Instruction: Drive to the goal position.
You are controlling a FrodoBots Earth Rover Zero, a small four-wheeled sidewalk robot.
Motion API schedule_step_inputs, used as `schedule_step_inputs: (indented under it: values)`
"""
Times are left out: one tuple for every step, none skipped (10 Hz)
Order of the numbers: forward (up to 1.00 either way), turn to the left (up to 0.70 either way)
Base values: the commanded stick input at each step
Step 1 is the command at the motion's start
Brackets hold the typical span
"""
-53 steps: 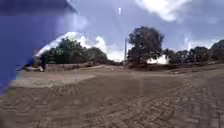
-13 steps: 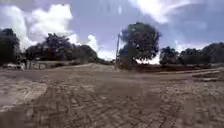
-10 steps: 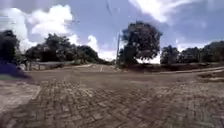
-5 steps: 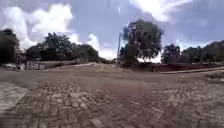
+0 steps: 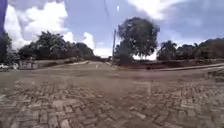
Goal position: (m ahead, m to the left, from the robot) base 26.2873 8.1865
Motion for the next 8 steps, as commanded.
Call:
schedule_step_inputs:
  values:
    - [1.00,0.00]
    - [1.00,0.00]
    - [1.00,0.00]
    - [1.00,0.00]
    - [1.00,0.00]
    - [1.00,0.00]
    - [1.00,0.00]
    - [1.00,0.00]
